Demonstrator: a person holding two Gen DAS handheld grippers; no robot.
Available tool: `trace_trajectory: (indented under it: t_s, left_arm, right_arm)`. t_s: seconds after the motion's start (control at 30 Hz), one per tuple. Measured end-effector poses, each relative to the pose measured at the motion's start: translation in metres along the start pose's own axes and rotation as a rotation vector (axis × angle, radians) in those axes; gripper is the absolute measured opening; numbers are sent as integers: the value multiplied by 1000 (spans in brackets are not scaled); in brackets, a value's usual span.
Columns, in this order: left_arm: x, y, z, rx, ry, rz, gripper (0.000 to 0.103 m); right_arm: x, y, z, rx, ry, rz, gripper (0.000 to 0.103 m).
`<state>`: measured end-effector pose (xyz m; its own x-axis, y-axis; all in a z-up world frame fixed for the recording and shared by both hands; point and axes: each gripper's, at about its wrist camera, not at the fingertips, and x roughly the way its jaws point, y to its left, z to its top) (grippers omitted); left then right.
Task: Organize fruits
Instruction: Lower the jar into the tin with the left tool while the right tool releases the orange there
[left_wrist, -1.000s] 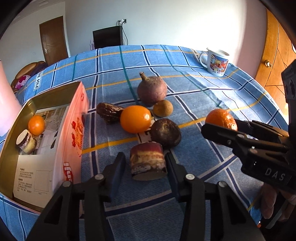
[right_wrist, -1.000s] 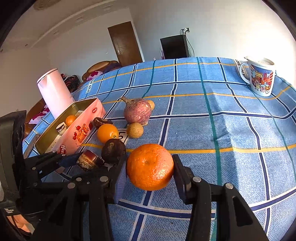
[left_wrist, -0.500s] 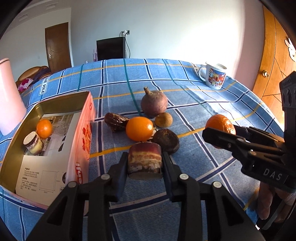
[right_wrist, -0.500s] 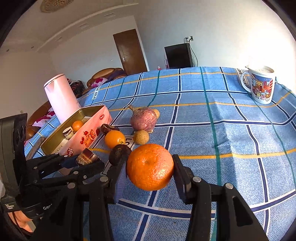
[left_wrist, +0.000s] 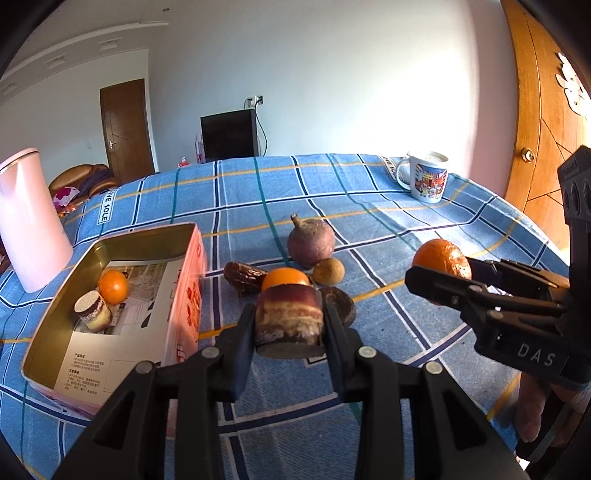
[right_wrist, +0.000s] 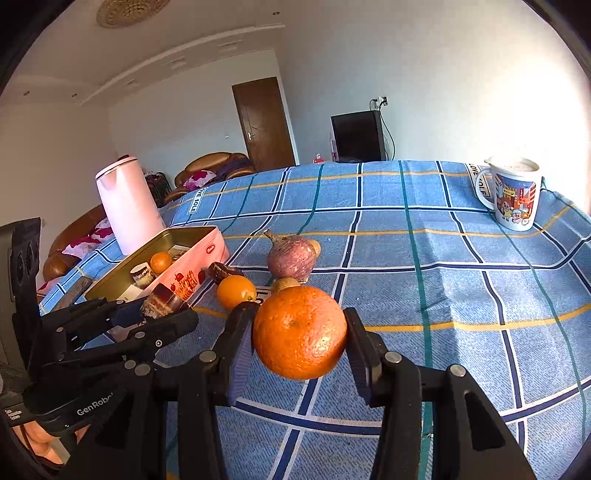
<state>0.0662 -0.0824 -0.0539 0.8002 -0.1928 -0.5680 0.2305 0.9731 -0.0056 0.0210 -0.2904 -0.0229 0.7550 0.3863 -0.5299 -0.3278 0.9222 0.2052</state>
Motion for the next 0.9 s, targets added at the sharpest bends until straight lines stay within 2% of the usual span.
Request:
trace_trajectory:
  t_s: [0.6,0.9]
  left_arm:
    - [-22,8,3,-11,-114,46,36]
    - [-32,11,4,-2,-170,82,36]
  right_arm:
    - [-21,18,-2,-91,-124,-75,48]
    - [-26,22,-3,-112,-152,-109,48]
